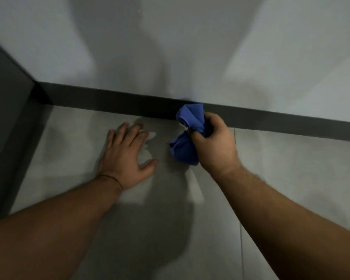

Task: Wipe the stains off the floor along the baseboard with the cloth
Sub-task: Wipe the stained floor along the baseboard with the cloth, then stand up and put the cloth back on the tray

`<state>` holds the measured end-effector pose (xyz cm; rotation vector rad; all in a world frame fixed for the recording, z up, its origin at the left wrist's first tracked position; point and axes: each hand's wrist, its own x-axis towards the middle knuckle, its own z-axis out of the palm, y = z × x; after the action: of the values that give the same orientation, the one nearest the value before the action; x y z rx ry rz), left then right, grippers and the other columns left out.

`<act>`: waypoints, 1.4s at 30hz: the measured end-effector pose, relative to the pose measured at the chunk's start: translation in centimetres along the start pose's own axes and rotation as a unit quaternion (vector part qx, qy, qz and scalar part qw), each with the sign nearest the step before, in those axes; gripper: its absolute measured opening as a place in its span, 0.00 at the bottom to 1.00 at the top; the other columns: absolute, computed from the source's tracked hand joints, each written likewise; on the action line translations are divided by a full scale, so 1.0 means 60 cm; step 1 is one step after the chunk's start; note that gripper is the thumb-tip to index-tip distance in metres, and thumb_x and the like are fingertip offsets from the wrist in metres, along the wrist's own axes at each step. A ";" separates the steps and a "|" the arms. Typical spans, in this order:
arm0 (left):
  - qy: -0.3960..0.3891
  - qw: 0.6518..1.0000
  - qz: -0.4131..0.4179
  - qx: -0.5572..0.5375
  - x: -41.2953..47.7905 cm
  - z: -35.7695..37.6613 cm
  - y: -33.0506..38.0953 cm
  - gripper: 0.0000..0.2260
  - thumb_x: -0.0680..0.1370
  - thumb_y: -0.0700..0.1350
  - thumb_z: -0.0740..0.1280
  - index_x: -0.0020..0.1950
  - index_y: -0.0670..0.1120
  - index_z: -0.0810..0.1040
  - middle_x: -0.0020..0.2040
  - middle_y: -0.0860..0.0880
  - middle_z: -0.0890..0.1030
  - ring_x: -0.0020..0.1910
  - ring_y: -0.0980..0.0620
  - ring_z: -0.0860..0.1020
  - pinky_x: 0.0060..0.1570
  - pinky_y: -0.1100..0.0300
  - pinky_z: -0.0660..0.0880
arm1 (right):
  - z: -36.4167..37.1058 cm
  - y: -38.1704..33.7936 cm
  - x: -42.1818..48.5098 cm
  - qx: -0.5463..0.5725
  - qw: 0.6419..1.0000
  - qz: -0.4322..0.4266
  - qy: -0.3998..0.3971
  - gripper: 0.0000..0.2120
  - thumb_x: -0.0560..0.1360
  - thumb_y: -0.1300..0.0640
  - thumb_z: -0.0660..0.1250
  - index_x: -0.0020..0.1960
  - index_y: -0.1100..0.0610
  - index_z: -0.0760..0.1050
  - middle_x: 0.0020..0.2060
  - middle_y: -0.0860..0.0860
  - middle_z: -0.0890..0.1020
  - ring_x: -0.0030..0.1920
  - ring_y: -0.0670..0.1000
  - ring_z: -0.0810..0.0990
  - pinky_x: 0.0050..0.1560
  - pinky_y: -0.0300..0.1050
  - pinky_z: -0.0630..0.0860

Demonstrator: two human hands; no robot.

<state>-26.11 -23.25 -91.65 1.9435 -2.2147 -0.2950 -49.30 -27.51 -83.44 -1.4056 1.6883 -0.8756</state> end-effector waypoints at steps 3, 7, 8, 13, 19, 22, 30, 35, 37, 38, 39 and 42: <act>-0.008 1.000 -0.007 -0.019 0.002 -0.008 0.002 0.38 0.70 0.69 0.65 0.75 0.50 0.73 0.79 0.48 0.69 0.80 0.39 0.63 0.78 0.36 0.57 | -0.032 -0.010 -0.010 -0.012 0.999 0.001 -0.042 0.18 0.73 0.53 0.74 0.61 0.45 0.73 0.50 0.39 0.81 0.50 0.40 0.80 0.48 0.36 0.76; -0.105 0.986 -0.075 -0.106 0.018 -0.043 0.010 0.34 0.74 0.65 0.69 0.78 0.57 0.70 0.84 0.55 0.61 0.84 0.46 0.51 0.82 0.45 0.44 | -0.068 -0.027 -0.035 -0.027 0.997 -0.010 -0.065 0.19 0.70 0.53 0.77 0.55 0.43 0.72 0.47 0.42 0.81 0.46 0.42 0.81 0.44 0.38 0.77; -0.140 0.973 -0.101 -0.151 0.027 -0.060 0.012 0.30 0.76 0.60 0.70 0.78 0.57 0.71 0.84 0.55 0.59 0.85 0.48 0.49 0.82 0.46 0.42 | -0.076 -0.032 -0.038 -0.028 0.997 -0.017 -0.068 0.19 0.70 0.55 0.77 0.54 0.44 0.72 0.47 0.43 0.81 0.46 0.42 0.81 0.45 0.40 0.79; -0.178 0.850 -0.262 -0.421 -0.002 -0.147 0.050 0.12 0.78 0.52 0.73 0.60 0.51 0.85 0.64 0.51 0.83 0.61 0.54 0.81 0.61 0.64 0.73 | -0.119 -0.081 -0.062 0.036 0.997 -0.028 -0.063 0.20 0.70 0.60 0.77 0.56 0.48 0.73 0.49 0.46 0.82 0.48 0.46 0.83 0.49 0.44 0.82; -0.145 0.733 -0.324 -0.580 -0.103 -0.306 0.147 0.20 0.83 0.58 0.63 0.59 0.43 0.84 0.55 0.46 0.88 0.58 0.45 0.85 0.63 0.50 0.79 | -0.190 -0.221 -0.141 -0.004 0.985 -0.130 -0.114 0.16 0.70 0.66 0.72 0.52 0.49 0.75 0.45 0.43 0.81 0.45 0.40 0.81 0.44 0.33 0.79; -0.122 0.657 -0.304 -0.680 -0.134 -0.445 0.206 0.33 0.80 0.69 0.59 0.61 0.41 0.84 0.58 0.43 0.87 0.58 0.44 0.85 0.62 0.49 0.80 | -0.240 -0.326 -0.203 -0.014 0.973 -0.169 -0.155 0.18 0.68 0.69 0.68 0.51 0.50 0.76 0.42 0.45 0.82 0.40 0.40 0.82 0.33 0.28 0.75; -0.050 0.602 -0.240 -0.760 -0.222 -0.884 0.363 0.27 0.80 0.57 0.67 0.71 0.40 0.78 0.67 0.37 0.82 0.68 0.38 0.80 0.64 0.49 0.79 | -0.415 -0.684 -0.346 -0.065 0.926 -0.325 -0.181 0.22 0.62 0.70 0.71 0.53 0.56 0.81 0.49 0.48 0.82 0.50 0.49 0.79 0.54 0.36 0.73; 0.042 0.600 -0.244 -0.761 -0.255 -1.132 0.431 0.17 0.84 0.45 0.63 0.71 0.40 0.77 0.68 0.36 0.81 0.68 0.35 0.79 0.70 0.40 0.74 | -0.535 -0.906 -0.387 -0.039 0.891 -0.392 -0.226 0.27 0.62 0.68 0.72 0.60 0.56 0.80 0.61 0.48 0.80 0.62 0.45 0.76 0.65 0.36 0.69; 0.089 0.588 -0.257 -0.762 -0.260 -1.224 0.457 0.17 0.85 0.45 0.62 0.71 0.41 0.77 0.68 0.37 0.81 0.68 0.35 0.79 0.71 0.36 0.73 | -0.576 -0.978 -0.391 0.023 0.885 -0.381 -0.266 0.28 0.65 0.65 0.69 0.65 0.54 0.77 0.66 0.47 0.77 0.68 0.47 0.73 0.68 0.38 0.67; 0.109 0.580 -0.261 -0.764 -0.261 -1.269 0.469 0.17 0.85 0.45 0.62 0.71 0.41 0.77 0.68 0.37 0.81 0.68 0.35 0.79 0.71 0.35 0.73 | -0.595 -1.012 -0.393 0.062 0.892 -0.347 -0.284 0.28 0.67 0.65 0.66 0.66 0.51 0.75 0.67 0.45 0.76 0.69 0.48 0.73 0.68 0.39 0.66; 0.125 0.573 -0.263 -0.766 -0.264 -1.311 0.481 0.17 0.85 0.45 0.62 0.72 0.41 0.77 0.68 0.37 0.81 0.69 0.35 0.78 0.71 0.35 0.73 | -0.611 -1.044 -0.393 0.101 0.902 -0.294 -0.301 0.28 0.69 0.64 0.64 0.67 0.48 0.73 0.66 0.42 0.76 0.69 0.46 0.73 0.68 0.40 0.67; 0.154 0.570 -0.257 -0.765 -0.268 -1.429 0.513 0.17 0.85 0.45 0.61 0.73 0.43 0.76 0.69 0.38 0.80 0.69 0.37 0.79 0.70 0.40 0.75 | -0.647 -1.139 -0.381 0.137 0.921 -0.133 -0.339 0.26 0.76 0.57 0.60 0.71 0.37 0.67 0.60 0.36 0.77 0.60 0.40 0.75 0.61 0.43 0.70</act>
<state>-30.83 -6.01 -0.88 1.1643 -0.3796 -1.2514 -48.95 -14.46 -2.62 -1.5261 0.8334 -0.6266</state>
